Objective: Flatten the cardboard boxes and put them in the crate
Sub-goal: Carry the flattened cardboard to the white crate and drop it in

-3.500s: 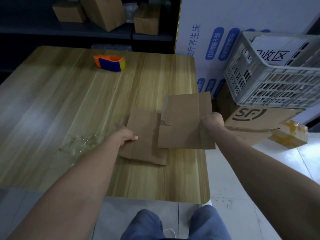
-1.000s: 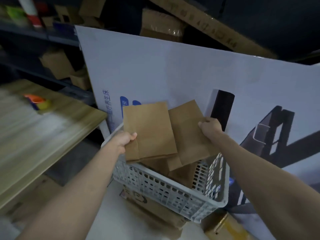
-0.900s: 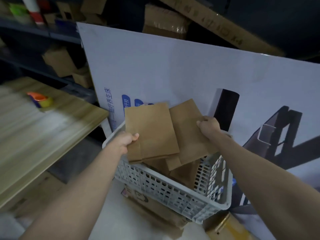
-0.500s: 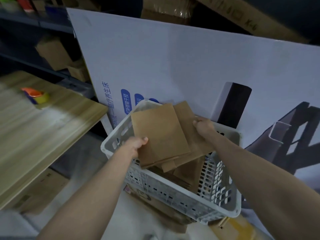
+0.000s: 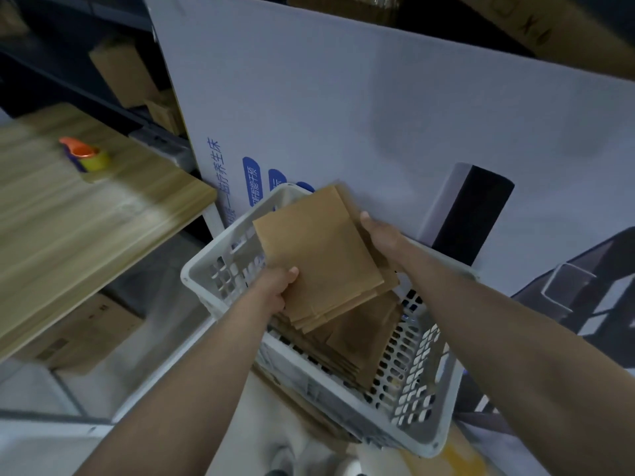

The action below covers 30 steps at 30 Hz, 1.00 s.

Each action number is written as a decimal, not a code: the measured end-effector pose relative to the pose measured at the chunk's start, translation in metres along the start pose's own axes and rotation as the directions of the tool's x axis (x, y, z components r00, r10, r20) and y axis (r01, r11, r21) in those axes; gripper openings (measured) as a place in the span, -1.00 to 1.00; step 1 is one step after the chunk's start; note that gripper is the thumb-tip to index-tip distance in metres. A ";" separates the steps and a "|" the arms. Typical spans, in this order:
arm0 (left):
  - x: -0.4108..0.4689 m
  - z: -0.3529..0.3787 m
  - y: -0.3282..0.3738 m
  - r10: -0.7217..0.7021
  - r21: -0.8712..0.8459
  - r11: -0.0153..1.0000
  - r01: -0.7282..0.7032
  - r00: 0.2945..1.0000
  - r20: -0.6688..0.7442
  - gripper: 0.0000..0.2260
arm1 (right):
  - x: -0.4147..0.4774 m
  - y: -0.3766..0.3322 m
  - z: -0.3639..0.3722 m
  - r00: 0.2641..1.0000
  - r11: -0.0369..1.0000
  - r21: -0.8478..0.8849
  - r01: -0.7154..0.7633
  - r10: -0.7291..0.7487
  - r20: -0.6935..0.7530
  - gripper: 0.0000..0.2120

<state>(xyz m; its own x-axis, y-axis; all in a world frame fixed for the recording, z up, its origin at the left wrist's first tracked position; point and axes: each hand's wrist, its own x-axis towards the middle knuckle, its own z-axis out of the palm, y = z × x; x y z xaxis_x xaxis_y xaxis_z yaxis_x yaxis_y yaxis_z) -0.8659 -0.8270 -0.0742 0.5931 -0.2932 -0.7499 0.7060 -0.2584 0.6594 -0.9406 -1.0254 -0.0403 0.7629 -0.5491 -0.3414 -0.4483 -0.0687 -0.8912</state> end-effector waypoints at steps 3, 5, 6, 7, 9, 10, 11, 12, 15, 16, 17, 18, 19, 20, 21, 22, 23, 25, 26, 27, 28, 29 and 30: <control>0.007 0.008 -0.008 0.040 -0.082 0.996 -0.048 0.995 -0.094 -0.52 | 0.001 -0.002 -0.005 0.964 0.996 0.024 -0.086 0.077 0.255 -0.46; 0.008 0.011 -0.013 0.045 -0.155 0.986 -0.066 0.990 -0.136 -0.49 | 0.001 -0.001 -0.011 0.949 0.993 -0.082 -0.086 0.107 0.297 -0.35; 0.009 0.012 -0.015 0.038 -0.189 0.980 -0.066 0.988 -0.146 -0.49 | 0.001 0.002 -0.015 0.949 0.985 -0.133 -0.107 0.141 0.281 -0.35; 0.010 0.013 -0.017 0.034 -0.213 0.975 -0.066 0.988 -0.150 -0.50 | 0.002 0.005 -0.019 0.950 0.978 -0.151 -0.143 0.178 0.257 -0.40; 0.012 0.017 -0.021 0.044 -0.252 0.965 -0.077 0.990 -0.131 -0.55 | -0.001 0.014 -0.026 0.933 0.965 -0.008 -0.263 0.256 0.255 -0.54; 0.011 0.020 -0.022 0.057 -0.274 0.958 -0.086 0.992 -0.113 -0.57 | -0.003 0.017 -0.025 0.921 0.938 0.129 -0.321 0.277 0.274 -0.60; 0.010 0.024 -0.024 0.063 -0.295 0.951 -0.090 0.993 -0.099 -0.58 | -0.004 0.021 -0.023 0.919 0.899 0.259 -0.353 0.281 0.278 -0.64; 0.008 0.028 -0.027 0.062 -0.310 0.947 -0.088 0.994 -0.092 -0.59 | -0.004 0.025 -0.019 0.923 0.856 0.366 -0.364 0.281 0.262 -0.65; 0.003 0.031 -0.036 0.015 -0.331 0.943 -0.027 0.999 -0.038 -0.63 | -0.006 0.033 -0.008 0.932 0.789 0.496 -0.363 0.316 0.180 -0.63; 0.003 0.026 -0.037 -0.017 -0.297 0.955 0.010 1.000 -0.021 -0.64 | -0.008 0.035 -0.008 0.930 0.803 0.470 -0.367 0.331 0.160 -0.63; 0.005 0.020 -0.036 -0.041 -0.233 0.972 0.032 0.999 -0.035 -0.62 | -0.009 0.036 -0.010 0.928 0.824 0.427 -0.372 0.341 0.150 -0.65; 0.012 0.011 -0.035 -0.035 -0.110 0.994 0.025 0.995 -0.090 -0.54 | -0.009 0.038 -0.013 0.926 0.842 0.385 -0.378 0.346 0.151 -0.68; 0.020 0.003 -0.032 -0.001 0.056 0.998 0.010 0.987 -0.161 -0.44 | -0.008 0.039 -0.018 0.924 0.852 0.358 -0.382 0.348 0.158 -0.72; 0.026 -0.002 -0.028 0.049 0.223 0.975 0.002 0.974 -0.222 -0.33 | -0.007 0.040 -0.023 0.922 0.852 0.352 -0.387 0.350 0.165 -0.75; 0.030 -0.008 -0.023 0.095 0.351 0.936 0.007 0.958 -0.272 -0.22 | -0.005 0.041 -0.027 0.920 0.848 0.358 -0.391 0.353 0.169 -0.76; 0.033 -0.011 -0.019 0.147 0.438 0.899 0.007 0.937 -0.318 -0.13 | -0.003 0.041 -0.030 0.921 0.848 0.358 -0.390 0.353 0.168 -0.74; 0.038 -0.012 -0.014 0.210 0.499 0.866 -0.020 0.921 -0.327 -0.09 | -0.001 0.041 -0.032 0.922 0.851 0.354 -0.388 0.352 0.163 -0.71; 0.052 -0.016 -0.002 0.263 0.503 0.852 -0.144 0.949 -0.174 -0.16 | 0.001 0.043 -0.033 0.918 0.850 0.347 -0.396 0.361 0.164 -0.68; 0.059 -0.018 0.004 0.234 0.478 0.860 -0.178 0.970 -0.060 -0.25 | 0.002 0.044 -0.032 0.913 0.844 0.348 -0.408 0.369 0.175 -0.70; 0.064 -0.020 0.011 0.189 0.467 0.865 -0.183 0.981 0.034 -0.35 | 0.002 0.047 -0.032 0.907 0.836 0.351 -0.421 0.380 0.182 -0.72; 0.069 -0.021 0.016 0.146 0.476 0.862 -0.176 0.984 0.100 -0.42 | 0.003 0.053 -0.031 0.901 0.826 0.360 -0.433 0.396 0.174 -0.73; 0.074 -0.021 0.021 0.112 0.498 0.850 -0.170 0.983 0.145 -0.46 | 0.004 0.059 -0.029 0.897 0.814 0.379 -0.440 0.414 0.152 -0.70; 0.080 -0.019 0.025 0.081 0.526 0.835 -0.159 0.982 0.168 -0.47 | 0.006 0.066 -0.026 0.893 0.798 0.408 -0.443 0.435 0.119 -0.64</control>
<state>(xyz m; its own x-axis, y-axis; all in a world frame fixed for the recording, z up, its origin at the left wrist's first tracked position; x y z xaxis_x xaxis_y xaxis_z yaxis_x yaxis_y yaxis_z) -0.7933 -0.8395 -0.1186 0.5750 -0.4637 -0.6741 0.2915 -0.6537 0.6983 -0.9781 -1.0548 -0.0930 0.5416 -0.4210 -0.7276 -0.5059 0.5279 -0.6821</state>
